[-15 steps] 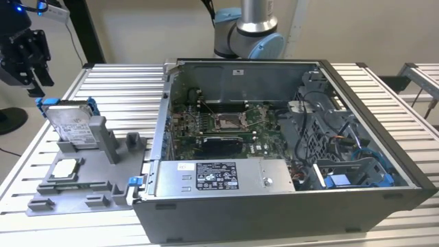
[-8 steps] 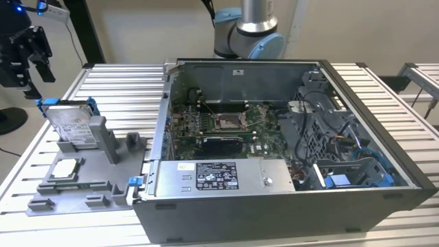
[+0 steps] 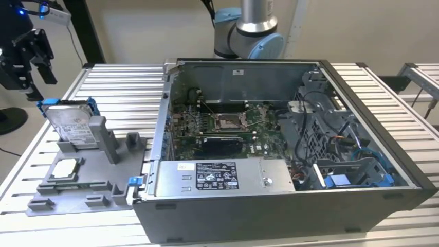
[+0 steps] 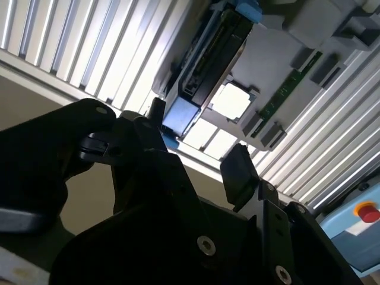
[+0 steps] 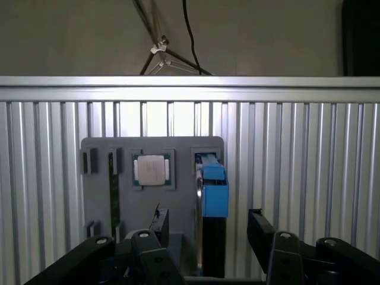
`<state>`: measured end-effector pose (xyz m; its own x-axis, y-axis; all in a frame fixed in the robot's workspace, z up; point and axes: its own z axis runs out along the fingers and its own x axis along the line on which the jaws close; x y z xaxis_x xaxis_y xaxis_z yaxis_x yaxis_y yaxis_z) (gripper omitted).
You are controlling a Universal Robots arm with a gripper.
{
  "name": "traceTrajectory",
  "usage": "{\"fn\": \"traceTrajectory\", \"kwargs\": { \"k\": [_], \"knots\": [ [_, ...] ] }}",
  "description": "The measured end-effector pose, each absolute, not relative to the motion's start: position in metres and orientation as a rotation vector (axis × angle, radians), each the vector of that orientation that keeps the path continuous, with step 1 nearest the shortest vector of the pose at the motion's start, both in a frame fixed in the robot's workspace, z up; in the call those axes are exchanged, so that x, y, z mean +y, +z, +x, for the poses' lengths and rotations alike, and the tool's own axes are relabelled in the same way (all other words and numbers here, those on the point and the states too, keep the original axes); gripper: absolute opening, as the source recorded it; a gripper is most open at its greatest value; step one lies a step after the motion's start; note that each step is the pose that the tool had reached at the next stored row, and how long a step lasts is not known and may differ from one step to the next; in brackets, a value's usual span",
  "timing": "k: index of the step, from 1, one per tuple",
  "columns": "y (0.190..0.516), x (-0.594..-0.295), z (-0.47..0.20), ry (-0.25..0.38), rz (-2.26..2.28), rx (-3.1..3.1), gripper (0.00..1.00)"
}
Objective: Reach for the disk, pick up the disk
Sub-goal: 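Pick up the disk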
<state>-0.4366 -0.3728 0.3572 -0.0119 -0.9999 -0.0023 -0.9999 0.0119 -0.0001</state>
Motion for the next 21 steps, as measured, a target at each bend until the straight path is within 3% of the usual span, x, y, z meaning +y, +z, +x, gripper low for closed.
{"fn": "traceTrajectory", "kwargs": {
  "k": [21],
  "knots": [
    [0.338,-0.371,-0.439,-0.008,-2.214,2.217,1.00]
  ]
}}
